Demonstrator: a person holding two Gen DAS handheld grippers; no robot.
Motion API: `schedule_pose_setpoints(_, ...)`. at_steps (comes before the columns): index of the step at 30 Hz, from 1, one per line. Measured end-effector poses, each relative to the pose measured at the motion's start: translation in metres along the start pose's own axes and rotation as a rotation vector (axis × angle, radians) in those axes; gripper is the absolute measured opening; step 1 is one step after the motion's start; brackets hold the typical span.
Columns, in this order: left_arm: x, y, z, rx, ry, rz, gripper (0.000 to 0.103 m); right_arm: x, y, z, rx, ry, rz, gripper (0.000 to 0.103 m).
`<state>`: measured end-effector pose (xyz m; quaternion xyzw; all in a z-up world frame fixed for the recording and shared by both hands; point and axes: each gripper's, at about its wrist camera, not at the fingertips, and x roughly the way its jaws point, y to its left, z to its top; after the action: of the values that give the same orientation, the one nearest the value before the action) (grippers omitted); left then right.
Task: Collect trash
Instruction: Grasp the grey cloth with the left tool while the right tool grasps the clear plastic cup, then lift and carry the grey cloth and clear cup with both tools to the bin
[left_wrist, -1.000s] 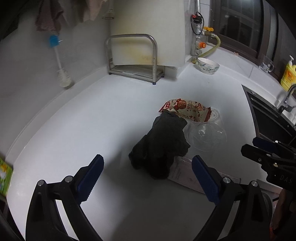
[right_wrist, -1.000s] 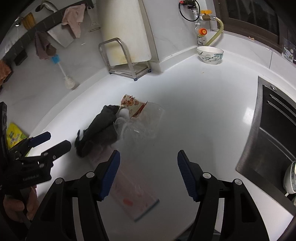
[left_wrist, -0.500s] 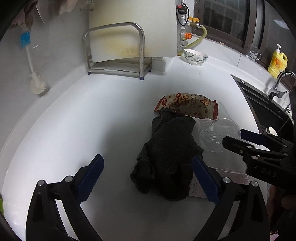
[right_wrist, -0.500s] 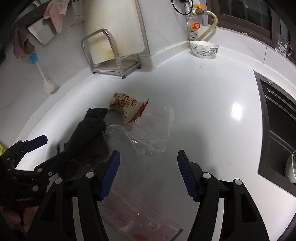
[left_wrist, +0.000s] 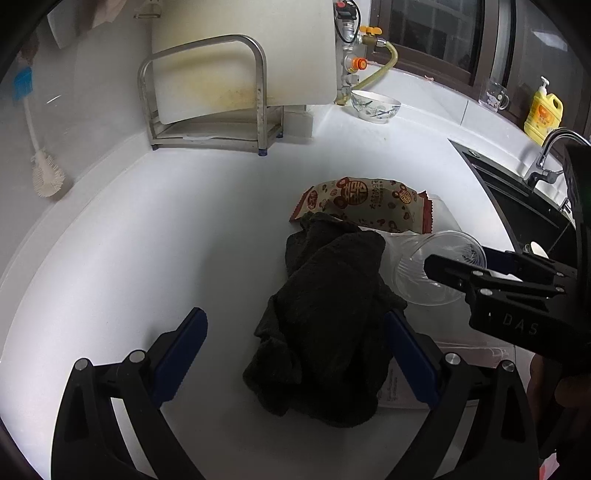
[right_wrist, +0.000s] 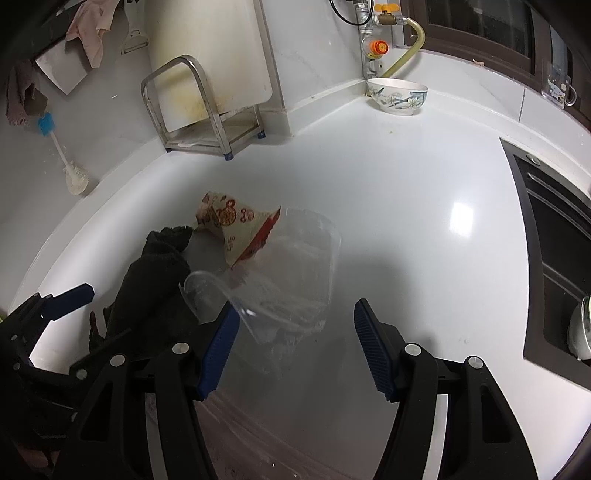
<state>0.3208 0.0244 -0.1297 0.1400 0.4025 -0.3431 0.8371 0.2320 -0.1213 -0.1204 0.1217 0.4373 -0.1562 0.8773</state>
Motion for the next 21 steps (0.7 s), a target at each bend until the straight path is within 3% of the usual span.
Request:
schedule_pose_setpoints(6,0.006,0.001,0.002,0.004,-0.004,0.007,0.092,0.0,0.0,0.003,-0.013,-0.01,0.004,0.058)
schedule_pose_setpoints(13,0.007,-0.01,0.003,0.018,0.013,-0.049,0.047,0.002,0.0,0.002,-0.02,0.012,0.035,0.028)
schedule_pose_setpoints(14,0.007,-0.011,0.003,0.02,0.015,-0.047,0.044,0.002,0.0,0.002,-0.021,0.013,0.038,0.022)
schedule_pose_setpoints(16,0.006,-0.014,0.003,0.019,0.018,-0.044,0.035,0.0,0.001,0.002,-0.027,0.01,0.043,0.019)
schedule_pose_setpoints(21,0.001,-0.013,0.003,-0.002,0.023,-0.035,0.028,-0.009,0.0,0.002,-0.027,-0.008,0.046,0.019)
